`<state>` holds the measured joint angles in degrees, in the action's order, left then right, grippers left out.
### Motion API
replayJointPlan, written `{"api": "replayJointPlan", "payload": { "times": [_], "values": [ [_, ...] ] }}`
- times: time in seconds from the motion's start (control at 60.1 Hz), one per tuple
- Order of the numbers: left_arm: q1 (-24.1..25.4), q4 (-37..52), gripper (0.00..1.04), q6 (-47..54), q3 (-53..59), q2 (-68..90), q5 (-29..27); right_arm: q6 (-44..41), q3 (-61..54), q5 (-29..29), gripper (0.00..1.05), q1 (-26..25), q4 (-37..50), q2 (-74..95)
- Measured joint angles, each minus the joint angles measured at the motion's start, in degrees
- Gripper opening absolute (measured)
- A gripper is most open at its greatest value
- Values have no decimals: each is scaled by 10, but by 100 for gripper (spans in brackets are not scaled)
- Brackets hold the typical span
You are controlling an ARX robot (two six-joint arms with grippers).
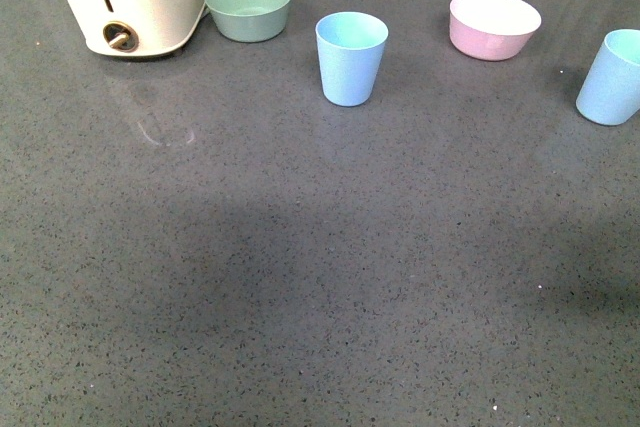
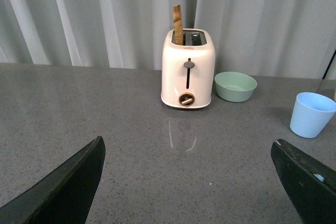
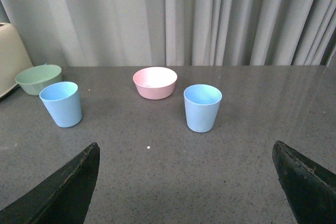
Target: Stack blue cups with both arms
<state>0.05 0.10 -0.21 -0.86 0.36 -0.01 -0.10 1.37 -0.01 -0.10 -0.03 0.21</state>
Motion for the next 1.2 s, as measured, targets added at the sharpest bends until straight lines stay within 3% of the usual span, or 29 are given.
{"api": "replayJointPlan", "payload": {
  "times": [0.733, 0.799, 0.882, 1.082, 1.199],
  "values": [
    [-4, -14, 96, -6, -4, 8, -15, 0, 0, 0, 96, 0, 0, 0],
    [-37, -141, 96, -50, -58, 82, -95, 0, 0, 1, 96, 0, 0, 0],
    [-50, -183, 96, -80, -100, 175, -104, 0, 0, 0, 96, 0, 0, 0],
    [-75, 6, 96, -107, -234, 492, -73, 0, 0, 0, 96, 0, 0, 0],
    [-104, 48, 96, -120, -333, 665, -64, 0, 0, 0, 96, 0, 0, 0]
  ]
}}
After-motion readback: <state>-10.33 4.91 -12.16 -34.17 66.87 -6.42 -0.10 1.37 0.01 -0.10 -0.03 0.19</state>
